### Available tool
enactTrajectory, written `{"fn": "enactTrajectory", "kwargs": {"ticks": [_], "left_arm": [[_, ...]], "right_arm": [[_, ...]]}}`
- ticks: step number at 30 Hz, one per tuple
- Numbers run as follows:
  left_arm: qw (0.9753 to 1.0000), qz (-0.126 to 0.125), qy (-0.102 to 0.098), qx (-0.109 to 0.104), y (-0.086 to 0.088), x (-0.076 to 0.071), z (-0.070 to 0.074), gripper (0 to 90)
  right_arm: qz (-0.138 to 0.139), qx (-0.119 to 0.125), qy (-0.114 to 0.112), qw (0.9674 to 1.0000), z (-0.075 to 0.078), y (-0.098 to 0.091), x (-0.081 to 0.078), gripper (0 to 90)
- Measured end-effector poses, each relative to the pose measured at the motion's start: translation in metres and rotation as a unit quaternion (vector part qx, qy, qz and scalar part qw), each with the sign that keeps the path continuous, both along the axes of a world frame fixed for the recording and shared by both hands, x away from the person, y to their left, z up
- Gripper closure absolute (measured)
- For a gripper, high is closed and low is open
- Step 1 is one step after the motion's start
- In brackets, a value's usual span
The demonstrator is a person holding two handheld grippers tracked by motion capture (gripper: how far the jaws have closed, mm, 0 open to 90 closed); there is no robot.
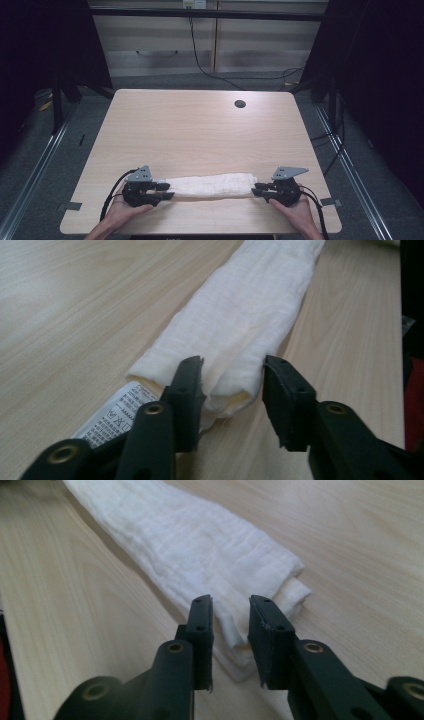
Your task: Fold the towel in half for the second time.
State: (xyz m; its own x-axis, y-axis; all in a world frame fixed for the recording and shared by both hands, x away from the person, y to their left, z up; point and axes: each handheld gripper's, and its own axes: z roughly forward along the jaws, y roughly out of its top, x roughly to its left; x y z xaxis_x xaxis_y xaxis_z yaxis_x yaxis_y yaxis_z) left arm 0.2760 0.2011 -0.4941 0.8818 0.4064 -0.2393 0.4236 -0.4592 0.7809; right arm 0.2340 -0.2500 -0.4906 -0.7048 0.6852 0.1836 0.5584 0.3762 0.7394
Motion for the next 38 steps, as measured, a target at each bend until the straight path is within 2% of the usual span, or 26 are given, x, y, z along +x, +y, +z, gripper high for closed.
{"fn": "enactTrajectory", "kwargs": {"ticks": [1,2,4,6,10,13,14,16,17,18,21,22,23,25,26,28,30,31,33,36,37,38], "left_arm": [[1.0000,0.000,0.000,0.000,0.000,0.000,0.000,53.4],[1.0000,0.001,0.001,-0.004,0.001,0.001,0.002,51.0],[0.9997,0.006,0.004,-0.022,0.003,0.003,0.005,49.6],[0.9996,0.011,0.003,-0.024,0.003,0.005,0.010,45.1],[0.9985,0.037,-0.007,-0.040,0.005,0.012,0.022,39.9],[0.9976,0.056,-0.010,-0.039,0.011,0.019,0.030,37.6],[0.9969,0.068,-0.016,-0.036,0.015,0.020,0.033,37.7],[0.9946,0.094,-0.014,-0.042,0.026,0.021,0.036,37.7],[0.9915,0.121,-0.011,-0.047,0.040,0.021,0.038,37.3],[0.9899,0.134,-0.011,-0.044,0.047,0.021,0.039,37.0],[0.9831,0.179,0.001,-0.038,0.066,0.021,0.037,36.6],[0.9831,0.179,0.001,-0.038,0.066,0.021,0.037,37.4],[0.9803,0.195,0.011,-0.029,0.075,0.020,0.034,37.3],[0.9802,0.197,0.012,-0.010,0.080,0.017,0.029,34.5],[0.9803,0.197,0.018,-0.009,0.082,0.017,0.025,32.9],[0.9762,0.216,0.019,-0.008,0.086,0.013,0.019,32.0],[0.9744,0.223,0.024,-0.002,0.089,0.011,0.013,30.2],[0.9744,0.223,0.020,0.014,0.090,0.011,0.012,29.7],[0.9732,0.229,0.020,0.001,0.093,0.010,0.009,27.7],[0.9731,0.230,0.018,0.011,0.091,0.010,0.004,27.4],[0.9740,0.225,0.021,0.020,0.088,0.010,0.000,27.0],[0.9740,0.225,0.021,0.020,0.088,0.010,0.000,26.3]], "right_arm": [[0.000,0.000,0.000,1.0000,0.000,0.000,0.000,70.1],[-0.009,0.011,-0.005,0.9999,0.004,-0.002,-0.001,65.2],[-0.010,0.017,-0.009,0.9998,0.006,-0.003,-0.001,64.8],[-0.015,0.028,-0.017,0.9994,0.011,-0.004,0.001,61.3],[-0.028,0.044,-0.030,0.9982,0.022,-0.004,0.005,54.8],[-0.041,0.048,-0.041,0.9971,0.031,-0.003,0.011,51.4],[-0.047,0.052,-0.043,0.9966,0.033,-0.003,0.013,50.8],[-0.057,0.049,-0.048,0.9960,0.037,-0.005,0.015,48.5],[-0.069,0.046,-0.049,0.9953,0.040,-0.010,0.015,48.2],[-0.078,0.045,-0.052,0.9945,0.041,-0.013,0.015,47.6],[-0.103,0.048,-0.053,0.9921,0.041,-0.024,0.012,46.5],[-0.107,0.050,-0.051,0.9916,0.040,-0.027,0.011,46.3],[-0.111,0.052,-0.051,0.9911,0.039,-0.031,0.009,46.0],[-0.127,0.051,-0.048,0.9894,0.035,-0.037,0.006,43.9],[-0.134,0.050,-0.046,0.9886,0.033,-0.041,0.004,43.4],[-0.147,0.046,-0.045,0.9870,0.029,-0.047,0.001,41.6],[-0.166,0.039,-0.046,0.9843,0.024,-0.053,-0.002,38.7],[-0.174,0.036,-0.048,0.9829,0.021,-0.056,-0.004,37.7],[-0.189,0.034,-0.042,0.9805,0.013,-0.063,-0.005,35.1],[-0.200,0.026,-0.037,0.9787,0.008,-0.068,-0.005,33.5],[-0.215,0.016,-0.032,0.9759,0.005,-0.072,-0.004,31.5],[-0.215,0.016,-0.032,0.9759,0.005,-0.072,-0.004,31.5]]}}
